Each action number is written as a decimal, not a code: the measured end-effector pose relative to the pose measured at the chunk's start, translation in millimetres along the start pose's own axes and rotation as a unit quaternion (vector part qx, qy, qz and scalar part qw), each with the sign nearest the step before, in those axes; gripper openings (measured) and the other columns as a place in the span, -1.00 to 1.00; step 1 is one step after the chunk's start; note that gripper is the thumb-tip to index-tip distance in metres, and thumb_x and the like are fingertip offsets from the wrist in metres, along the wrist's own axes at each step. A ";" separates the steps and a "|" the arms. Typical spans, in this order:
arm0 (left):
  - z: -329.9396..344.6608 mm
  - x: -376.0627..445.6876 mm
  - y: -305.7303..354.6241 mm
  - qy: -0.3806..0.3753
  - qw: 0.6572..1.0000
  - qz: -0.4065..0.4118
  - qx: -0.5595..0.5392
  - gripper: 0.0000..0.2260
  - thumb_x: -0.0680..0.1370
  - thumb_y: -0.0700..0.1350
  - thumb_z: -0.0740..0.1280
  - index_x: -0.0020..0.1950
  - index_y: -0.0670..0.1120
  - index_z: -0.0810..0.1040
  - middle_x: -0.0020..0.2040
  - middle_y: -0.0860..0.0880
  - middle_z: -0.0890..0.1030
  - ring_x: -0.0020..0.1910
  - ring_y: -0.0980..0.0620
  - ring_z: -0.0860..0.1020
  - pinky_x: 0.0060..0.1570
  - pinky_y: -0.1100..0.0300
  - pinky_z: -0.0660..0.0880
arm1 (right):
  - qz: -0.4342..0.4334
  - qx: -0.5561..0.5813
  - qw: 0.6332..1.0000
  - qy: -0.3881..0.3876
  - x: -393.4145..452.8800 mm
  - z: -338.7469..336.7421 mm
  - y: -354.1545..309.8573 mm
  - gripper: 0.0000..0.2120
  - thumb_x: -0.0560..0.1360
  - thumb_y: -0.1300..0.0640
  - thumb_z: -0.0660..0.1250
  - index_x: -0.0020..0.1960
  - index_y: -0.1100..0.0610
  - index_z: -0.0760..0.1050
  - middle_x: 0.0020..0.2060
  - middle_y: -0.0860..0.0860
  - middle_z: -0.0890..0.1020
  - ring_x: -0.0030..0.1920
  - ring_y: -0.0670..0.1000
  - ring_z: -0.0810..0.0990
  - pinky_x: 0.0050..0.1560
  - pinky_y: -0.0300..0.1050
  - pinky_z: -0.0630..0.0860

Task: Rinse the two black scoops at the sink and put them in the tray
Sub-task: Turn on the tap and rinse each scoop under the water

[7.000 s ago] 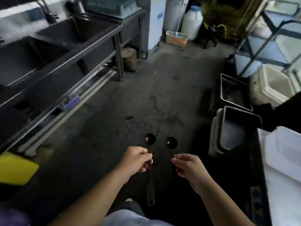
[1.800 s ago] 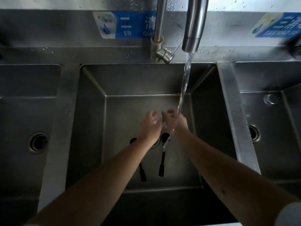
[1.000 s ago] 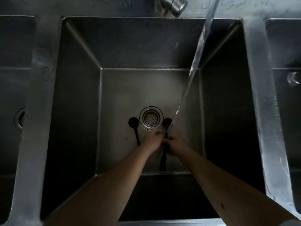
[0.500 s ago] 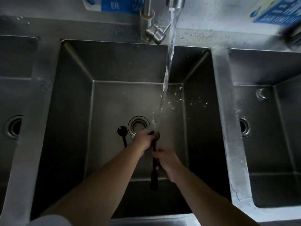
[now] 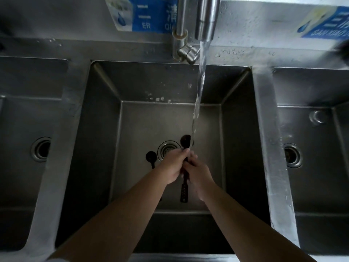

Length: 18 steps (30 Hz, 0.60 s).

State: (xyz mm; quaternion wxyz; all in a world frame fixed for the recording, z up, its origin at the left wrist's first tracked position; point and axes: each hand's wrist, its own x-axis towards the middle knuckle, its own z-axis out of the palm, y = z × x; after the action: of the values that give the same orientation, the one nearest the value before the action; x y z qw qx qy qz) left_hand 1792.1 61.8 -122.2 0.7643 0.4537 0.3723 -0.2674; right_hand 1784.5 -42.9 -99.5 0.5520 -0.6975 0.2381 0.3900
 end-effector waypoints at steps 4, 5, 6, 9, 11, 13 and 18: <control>3.2 -2.5 7.4 -0.023 0.999 0.031 -0.016 -0.80 0.64 -0.11 0.19 0.08 -0.14 0.58 -0.09 -0.12 0.61 -0.25 0.02 0.53 -0.39 0.19 0.35 | -0.025 0.028 0.999 0.006 1.3 -3.3 -22.3 -0.81 0.60 0.11 0.28 -0.07 -0.09 0.63 -0.33 -0.02 0.67 -0.47 -0.22 0.57 -0.51 -0.35 0.43; 4.2 -2.7 11.7 -0.024 0.998 0.039 -0.033 -0.80 0.64 -0.13 0.18 0.06 -0.14 0.60 -0.08 -0.12 0.62 -0.21 0.01 0.54 -0.34 0.18 0.33 | -0.032 0.029 0.999 0.006 1.5 -3.6 -27.9 -0.80 0.60 0.11 0.27 -0.08 -0.09 0.63 -0.35 -0.03 0.66 -0.47 -0.21 0.57 -0.50 -0.34 0.42; 5.2 -2.6 16.9 -0.025 0.998 0.048 -0.044 -0.79 0.64 -0.14 0.18 0.02 -0.12 0.61 -0.08 -0.12 0.63 -0.16 0.00 0.54 -0.28 0.17 0.34 | -0.038 0.026 0.999 0.007 1.6 -3.7 -34.0 -0.79 0.60 0.11 0.27 -0.09 -0.10 0.64 -0.35 -0.04 0.66 -0.45 -0.20 0.57 -0.47 -0.32 0.43; 10.0 -2.5 35.1 -0.028 0.995 0.070 -0.058 -0.74 0.63 -0.10 0.19 -0.06 -0.07 0.66 -0.07 -0.09 0.67 -0.08 0.00 0.61 -0.10 0.16 0.46 | -0.066 0.019 0.998 0.011 2.0 -2.1 -55.2 -0.78 0.60 0.12 0.25 -0.06 -0.09 0.65 -0.31 -0.03 0.67 -0.34 -0.11 0.59 -0.34 -0.21 0.46; 14.0 -2.1 50.1 -0.025 0.994 0.087 -0.064 -0.74 0.63 -0.09 0.19 -0.05 -0.05 0.68 -0.06 -0.06 0.71 -0.08 0.04 0.66 -0.12 0.21 0.53 | -0.094 0.028 0.995 0.009 2.4 -0.2 -71.2 -0.80 0.60 0.14 0.26 -0.02 -0.01 0.66 -0.21 0.04 0.71 -0.20 -0.02 0.67 -0.19 -0.11 0.58; 19.8 -3.0 67.6 -0.028 0.991 0.110 -0.075 -0.71 0.63 -0.10 0.19 -0.10 -0.03 0.70 -0.10 -0.03 0.73 -0.10 0.05 0.68 -0.16 0.22 0.55 | -0.121 0.032 0.992 0.016 1.8 0.2 -88.3 -0.80 0.60 0.15 0.26 -0.05 0.00 0.66 -0.12 0.08 0.72 -0.07 0.06 0.71 0.01 -0.02 0.63; 34.6 -8.2 101.5 -0.041 0.984 0.157 -0.073 -0.69 0.62 -0.13 0.19 -0.14 0.04 0.71 -0.15 0.03 0.74 -0.13 0.05 0.68 -0.08 0.11 0.58 | -0.155 0.087 0.984 0.004 -3.9 -5.5 -116.6 -0.76 0.60 0.14 0.27 -0.12 -0.01 0.68 -0.21 0.02 0.75 -0.11 0.02 0.74 -0.11 -0.09 0.63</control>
State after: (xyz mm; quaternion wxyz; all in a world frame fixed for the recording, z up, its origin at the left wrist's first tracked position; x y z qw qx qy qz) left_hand 1874.4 76.7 -54.5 0.8423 0.4380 0.2837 -0.1348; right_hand 1872.7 -16.2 -27.8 0.6634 -0.6769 0.1620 0.2747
